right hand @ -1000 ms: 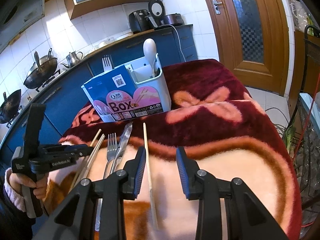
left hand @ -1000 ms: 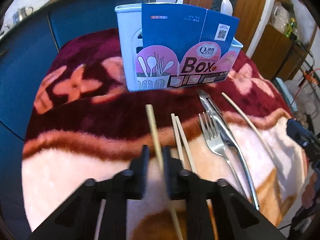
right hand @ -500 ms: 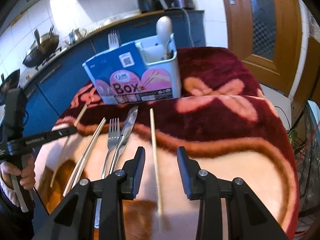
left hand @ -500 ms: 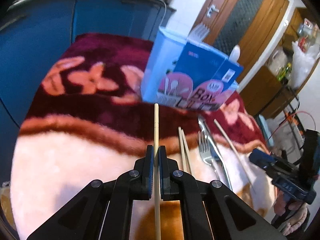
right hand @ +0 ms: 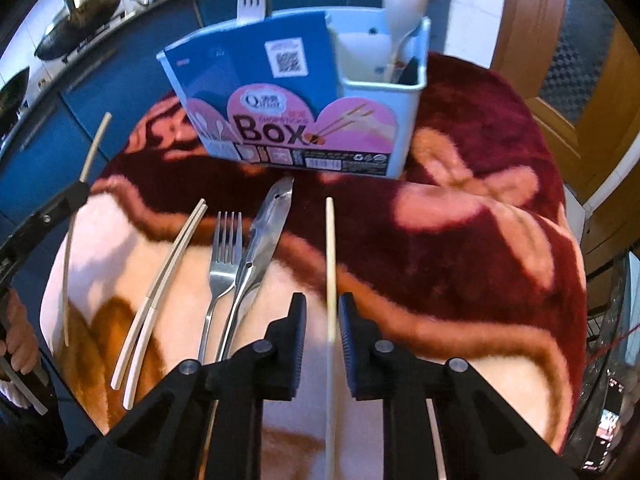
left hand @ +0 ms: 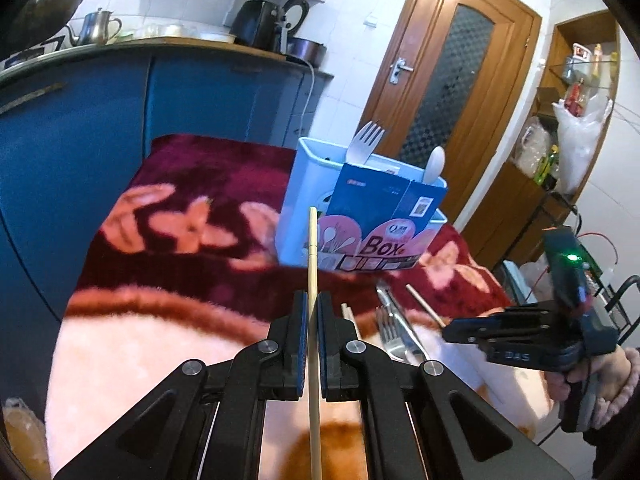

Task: Organize utensils
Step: 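Grasp a wooden chopstick with the left tool while the right tool grasps another chopstick, then lift and carry the chopstick with the left tool to the caddy while the right tool carries its chopstick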

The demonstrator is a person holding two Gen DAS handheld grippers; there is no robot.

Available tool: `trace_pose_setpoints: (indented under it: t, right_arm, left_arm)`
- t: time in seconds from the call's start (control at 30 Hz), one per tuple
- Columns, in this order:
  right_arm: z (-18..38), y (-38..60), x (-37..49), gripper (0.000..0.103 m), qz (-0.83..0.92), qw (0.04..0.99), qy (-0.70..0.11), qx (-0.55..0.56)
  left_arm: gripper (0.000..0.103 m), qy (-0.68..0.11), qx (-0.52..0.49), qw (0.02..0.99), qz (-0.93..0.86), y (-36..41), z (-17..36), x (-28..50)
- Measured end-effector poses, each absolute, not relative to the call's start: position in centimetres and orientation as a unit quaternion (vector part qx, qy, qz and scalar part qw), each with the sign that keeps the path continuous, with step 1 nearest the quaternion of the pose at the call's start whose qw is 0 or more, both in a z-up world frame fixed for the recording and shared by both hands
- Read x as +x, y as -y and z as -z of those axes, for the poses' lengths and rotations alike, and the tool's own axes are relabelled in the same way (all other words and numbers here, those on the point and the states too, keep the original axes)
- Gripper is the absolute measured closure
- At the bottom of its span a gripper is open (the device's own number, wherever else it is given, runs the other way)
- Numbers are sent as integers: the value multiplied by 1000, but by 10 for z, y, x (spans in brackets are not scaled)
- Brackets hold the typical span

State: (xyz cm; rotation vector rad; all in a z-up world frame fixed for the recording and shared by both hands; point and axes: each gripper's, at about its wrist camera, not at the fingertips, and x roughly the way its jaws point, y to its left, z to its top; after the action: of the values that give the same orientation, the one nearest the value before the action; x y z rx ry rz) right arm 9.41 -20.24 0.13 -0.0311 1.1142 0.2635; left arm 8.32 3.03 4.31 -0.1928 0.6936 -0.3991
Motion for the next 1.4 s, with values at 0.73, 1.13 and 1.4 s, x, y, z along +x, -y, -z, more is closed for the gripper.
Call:
trace_pose_setpoints:
  t: [0.73, 1.13, 1.4]
  right_arm:
    - [-33, 218, 81, 97, -127, 884, -449, 16]
    - [-74, 239, 58, 97, -133, 944, -287, 97]
    - [-80, 248, 54, 97, -126, 958, -235, 106]
  left_arm:
    - [99, -330, -129, 909, 220, -25, -51, 92]
    - [99, -264, -131, 932, 210, -15, -88, 111]
    - [99, -202, -134, 951, 193, -9, -121, 136]
